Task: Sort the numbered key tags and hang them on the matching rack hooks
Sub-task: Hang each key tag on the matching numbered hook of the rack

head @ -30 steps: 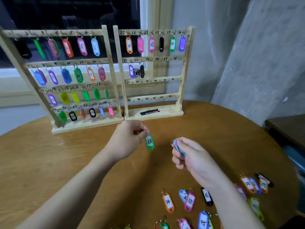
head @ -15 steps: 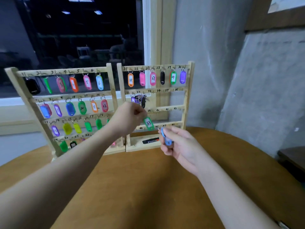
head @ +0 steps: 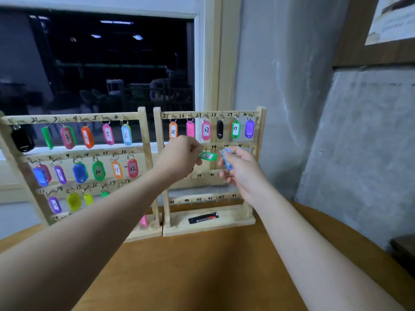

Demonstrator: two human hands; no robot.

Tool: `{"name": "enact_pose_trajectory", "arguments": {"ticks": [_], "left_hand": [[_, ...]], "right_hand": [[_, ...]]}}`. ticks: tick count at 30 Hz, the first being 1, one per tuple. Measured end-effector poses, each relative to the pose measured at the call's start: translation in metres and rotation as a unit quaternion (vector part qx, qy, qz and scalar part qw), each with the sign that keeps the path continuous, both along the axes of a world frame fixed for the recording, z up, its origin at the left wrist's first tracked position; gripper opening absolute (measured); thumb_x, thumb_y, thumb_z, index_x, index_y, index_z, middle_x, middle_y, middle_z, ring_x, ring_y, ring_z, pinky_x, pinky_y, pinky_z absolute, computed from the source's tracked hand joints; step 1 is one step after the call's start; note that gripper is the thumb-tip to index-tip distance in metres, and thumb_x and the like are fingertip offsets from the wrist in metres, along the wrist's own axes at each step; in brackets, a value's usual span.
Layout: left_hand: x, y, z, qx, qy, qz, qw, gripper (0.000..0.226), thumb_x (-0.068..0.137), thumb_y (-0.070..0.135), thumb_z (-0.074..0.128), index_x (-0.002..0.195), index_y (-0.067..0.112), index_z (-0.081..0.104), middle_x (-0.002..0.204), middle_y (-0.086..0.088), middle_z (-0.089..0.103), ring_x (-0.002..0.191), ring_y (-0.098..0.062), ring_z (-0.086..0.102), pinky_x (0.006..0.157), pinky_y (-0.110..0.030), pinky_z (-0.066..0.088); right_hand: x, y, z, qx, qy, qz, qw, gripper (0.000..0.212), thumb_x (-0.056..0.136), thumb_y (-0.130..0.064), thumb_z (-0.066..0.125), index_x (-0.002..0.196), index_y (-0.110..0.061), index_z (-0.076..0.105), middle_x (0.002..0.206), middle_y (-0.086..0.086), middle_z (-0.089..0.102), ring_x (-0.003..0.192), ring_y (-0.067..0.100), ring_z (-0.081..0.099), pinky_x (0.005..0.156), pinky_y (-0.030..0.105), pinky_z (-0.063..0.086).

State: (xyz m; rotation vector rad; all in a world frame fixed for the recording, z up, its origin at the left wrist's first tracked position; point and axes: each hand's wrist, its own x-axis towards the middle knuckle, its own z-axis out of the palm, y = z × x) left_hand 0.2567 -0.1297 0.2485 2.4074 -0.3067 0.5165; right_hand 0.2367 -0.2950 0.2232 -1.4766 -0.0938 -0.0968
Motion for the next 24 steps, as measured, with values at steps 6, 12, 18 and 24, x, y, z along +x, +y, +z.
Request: {"name": "enact_pose_trajectory", "arguments": {"ticks": [6, 12, 18, 24], "left_hand": [[0.018, -0.007, 0.001, 0.044, -0.009, 0.010, 0.999, 0.024, 0.102, 0.020, 0.050, 0.088, 0.017, 0.069, 0.069, 0.007, 0.071, 0.053, -0.020, 0.066, 0.054, -0.035, 0.059], [0.025, -0.010, 0.000, 0.064, -0.018, 0.041, 0.997, 0.026, 0.101, 0.018, 0.048, 0.086, 0.016, 0.068, 0.070, 0.004, 0.072, 0.047, -0.009, 0.061, 0.058, -0.038, 0.061], [0.031, -0.013, 0.001, 0.063, -0.010, 0.046, 0.997, 0.032, 0.099, 0.013, 0.045, 0.075, 0.010, 0.067, 0.069, -0.002, 0.072, 0.047, -0.023, 0.066, 0.056, -0.044, 0.061], [0.032, -0.012, 0.000, 0.108, 0.007, 0.056, 0.993, 0.035, 0.092, 0.007, 0.044, 0.059, 0.008, 0.054, 0.075, -0.009, 0.073, 0.050, -0.029, 0.067, 0.051, -0.043, 0.061]], "right_hand": [[0.025, 0.004, 0.000, -0.035, 0.012, -0.046, 0.998, 0.015, 0.106, -0.013, 0.048, 0.097, -0.014, 0.060, 0.076, 0.002, 0.059, 0.047, 0.014, 0.054, 0.044, 0.022, 0.033], [0.039, 0.007, -0.009, -0.086, 0.005, -0.070, 0.994, 0.017, 0.107, -0.016, 0.046, 0.100, -0.012, 0.061, 0.076, 0.003, 0.062, 0.047, 0.016, 0.055, 0.043, 0.020, 0.035], [0.048, 0.007, -0.021, -0.082, 0.007, -0.063, 0.995, 0.023, 0.107, -0.016, 0.046, 0.088, -0.017, 0.059, 0.073, 0.004, 0.062, 0.049, 0.020, 0.054, 0.044, 0.022, 0.033], [0.047, 0.005, -0.028, -0.094, 0.001, -0.061, 0.994, 0.023, 0.107, -0.019, 0.047, 0.088, -0.019, 0.062, 0.071, 0.002, 0.062, 0.049, 0.018, 0.055, 0.041, 0.020, 0.034]]}}
